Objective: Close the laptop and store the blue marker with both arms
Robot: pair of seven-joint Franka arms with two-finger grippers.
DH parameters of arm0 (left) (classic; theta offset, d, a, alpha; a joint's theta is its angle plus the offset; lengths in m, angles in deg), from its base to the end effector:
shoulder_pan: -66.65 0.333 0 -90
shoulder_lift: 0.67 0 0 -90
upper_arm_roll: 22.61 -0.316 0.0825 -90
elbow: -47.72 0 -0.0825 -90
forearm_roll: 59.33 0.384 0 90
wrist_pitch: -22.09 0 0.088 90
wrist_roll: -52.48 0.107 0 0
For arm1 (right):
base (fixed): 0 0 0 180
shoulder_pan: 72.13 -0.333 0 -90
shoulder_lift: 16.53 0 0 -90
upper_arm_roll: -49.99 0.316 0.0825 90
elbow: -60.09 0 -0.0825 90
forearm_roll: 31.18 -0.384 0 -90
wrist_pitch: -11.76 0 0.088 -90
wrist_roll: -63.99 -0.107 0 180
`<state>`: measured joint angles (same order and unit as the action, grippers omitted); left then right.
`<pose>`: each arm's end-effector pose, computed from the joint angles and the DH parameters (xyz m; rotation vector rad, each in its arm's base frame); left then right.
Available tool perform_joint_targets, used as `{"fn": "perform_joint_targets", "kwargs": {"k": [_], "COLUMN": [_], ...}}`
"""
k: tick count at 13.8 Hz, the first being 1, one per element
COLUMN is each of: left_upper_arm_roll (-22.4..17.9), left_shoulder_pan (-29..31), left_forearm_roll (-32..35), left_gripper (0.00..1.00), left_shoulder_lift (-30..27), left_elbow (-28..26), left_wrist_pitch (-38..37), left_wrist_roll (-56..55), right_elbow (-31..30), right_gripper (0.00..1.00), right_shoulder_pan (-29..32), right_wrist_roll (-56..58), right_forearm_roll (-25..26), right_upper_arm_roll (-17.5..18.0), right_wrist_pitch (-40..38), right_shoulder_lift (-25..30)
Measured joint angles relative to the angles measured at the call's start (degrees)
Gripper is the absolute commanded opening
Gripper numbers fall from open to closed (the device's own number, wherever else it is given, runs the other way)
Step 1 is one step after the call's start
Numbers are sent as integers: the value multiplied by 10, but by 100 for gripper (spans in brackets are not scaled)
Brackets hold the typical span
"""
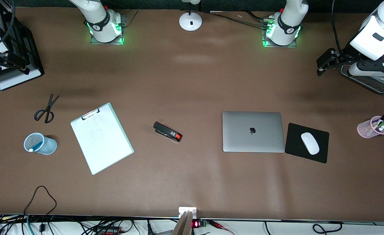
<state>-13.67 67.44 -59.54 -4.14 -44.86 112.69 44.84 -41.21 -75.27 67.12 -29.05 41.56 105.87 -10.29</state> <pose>0.5310 -0.0792 0.6368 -3.1391 0.0137 -0.0405 0.5211 -0.0557 0.5953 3.1212 -0.0526 -0.0300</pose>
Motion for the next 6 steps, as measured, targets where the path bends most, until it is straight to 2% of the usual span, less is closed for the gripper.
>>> {"fn": "perform_joint_targets", "kwargs": {"k": [6], "left_upper_arm_roll": [0], "left_shoulder_pan": [0], "left_forearm_roll": [0], "left_gripper": [100], "left_shoulder_lift": [0], "left_elbow": [0], "left_wrist_pitch": [0], "left_wrist_roll": [1], "right_elbow": [17], "right_gripper": [100], "right_shoulder_pan": [0], "right_wrist_roll": [0], "right_forearm_roll": [0], "right_upper_arm_roll": [2], "right_wrist_pitch": [0], "right_shoulder_lift": [-4]}}
